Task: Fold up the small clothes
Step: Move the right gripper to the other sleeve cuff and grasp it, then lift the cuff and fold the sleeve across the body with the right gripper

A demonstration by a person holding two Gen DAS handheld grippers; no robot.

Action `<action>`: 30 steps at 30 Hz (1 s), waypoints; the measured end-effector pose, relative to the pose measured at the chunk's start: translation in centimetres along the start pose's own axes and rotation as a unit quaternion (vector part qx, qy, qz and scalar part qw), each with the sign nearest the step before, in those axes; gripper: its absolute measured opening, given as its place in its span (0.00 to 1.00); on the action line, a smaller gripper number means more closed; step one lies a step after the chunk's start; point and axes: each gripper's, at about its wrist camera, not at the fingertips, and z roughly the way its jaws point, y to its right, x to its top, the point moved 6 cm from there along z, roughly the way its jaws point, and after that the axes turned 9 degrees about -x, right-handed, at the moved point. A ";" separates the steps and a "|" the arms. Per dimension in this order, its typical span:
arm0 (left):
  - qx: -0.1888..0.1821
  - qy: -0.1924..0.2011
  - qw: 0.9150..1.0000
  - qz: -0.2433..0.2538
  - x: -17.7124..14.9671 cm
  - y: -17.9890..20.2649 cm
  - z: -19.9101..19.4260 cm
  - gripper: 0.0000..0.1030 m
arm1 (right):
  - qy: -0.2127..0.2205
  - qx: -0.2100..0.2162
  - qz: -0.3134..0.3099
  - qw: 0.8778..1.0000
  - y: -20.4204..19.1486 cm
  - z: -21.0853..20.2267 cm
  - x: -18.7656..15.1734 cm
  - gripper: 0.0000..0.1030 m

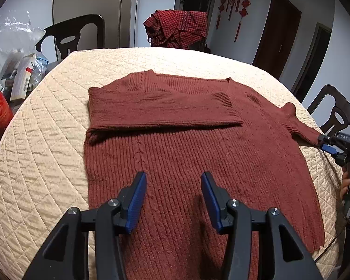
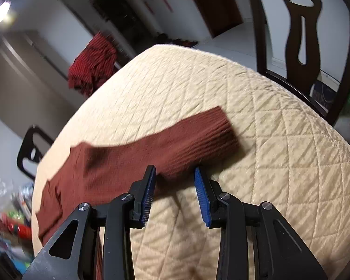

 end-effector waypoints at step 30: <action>-0.011 0.036 0.999 -0.007 1.5 -0.7 -2.5 0.56 | 0.028 0.212 -0.196 0.957 -21.5 -5.1 -4.5 0.08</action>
